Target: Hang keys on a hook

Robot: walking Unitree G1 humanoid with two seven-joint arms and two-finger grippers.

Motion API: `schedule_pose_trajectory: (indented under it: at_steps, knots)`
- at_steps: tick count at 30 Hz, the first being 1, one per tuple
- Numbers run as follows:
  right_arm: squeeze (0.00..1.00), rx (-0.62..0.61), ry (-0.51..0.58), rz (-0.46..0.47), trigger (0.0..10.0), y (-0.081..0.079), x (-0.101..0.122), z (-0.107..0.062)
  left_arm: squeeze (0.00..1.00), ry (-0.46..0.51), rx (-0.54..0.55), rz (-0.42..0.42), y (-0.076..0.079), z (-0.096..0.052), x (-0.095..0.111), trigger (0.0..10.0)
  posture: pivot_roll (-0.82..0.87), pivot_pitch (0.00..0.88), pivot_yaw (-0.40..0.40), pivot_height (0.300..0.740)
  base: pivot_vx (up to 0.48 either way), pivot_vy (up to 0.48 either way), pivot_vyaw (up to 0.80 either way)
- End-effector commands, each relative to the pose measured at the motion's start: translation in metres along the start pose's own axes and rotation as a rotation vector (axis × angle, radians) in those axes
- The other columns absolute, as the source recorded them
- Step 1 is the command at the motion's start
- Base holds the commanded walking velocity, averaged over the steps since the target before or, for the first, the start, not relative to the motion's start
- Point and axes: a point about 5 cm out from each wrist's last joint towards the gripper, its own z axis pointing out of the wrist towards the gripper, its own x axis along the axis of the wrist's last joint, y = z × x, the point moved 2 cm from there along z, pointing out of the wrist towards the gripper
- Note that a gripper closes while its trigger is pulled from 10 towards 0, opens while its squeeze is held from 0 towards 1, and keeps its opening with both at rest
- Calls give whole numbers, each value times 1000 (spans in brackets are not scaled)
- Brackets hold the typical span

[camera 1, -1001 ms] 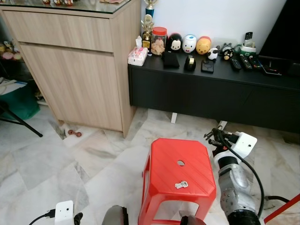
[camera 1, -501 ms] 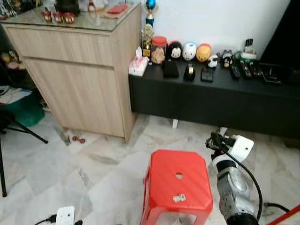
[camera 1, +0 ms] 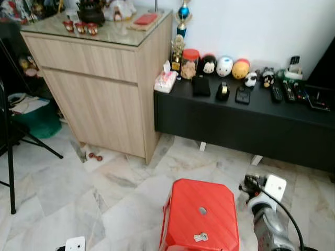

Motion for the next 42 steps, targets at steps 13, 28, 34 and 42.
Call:
schedule_pose_trajectory:
  at_steps: [13, 28, 34, 42]
  knots:
    - [0, 2, -334, -166, 10000, 2, -72, -22, 0, -85, 4, -14, 0, -6, -23, 10000, 180, 0, -76, 740, 0, 0, 0]
    - [0, -20, -396, -203, 10000, 25, -82, -32, 0, -110, 20, -13, -15, -10, -29, 10000, 165, 0, -49, 740, 0, 0, 0]
    - [0, -46, -422, -204, 10000, 44, -86, -40, 0, -119, 20, -16, -16, -10, -31, 10000, 163, 0, -50, 740, 0, 0, 0]
    - [0, -21, -459, -197, 10000, 24, -112, -51, 0, -128, 22, -24, -16, -12, -35, 10000, 166, 0, -52, 740, -128, 0, 0]
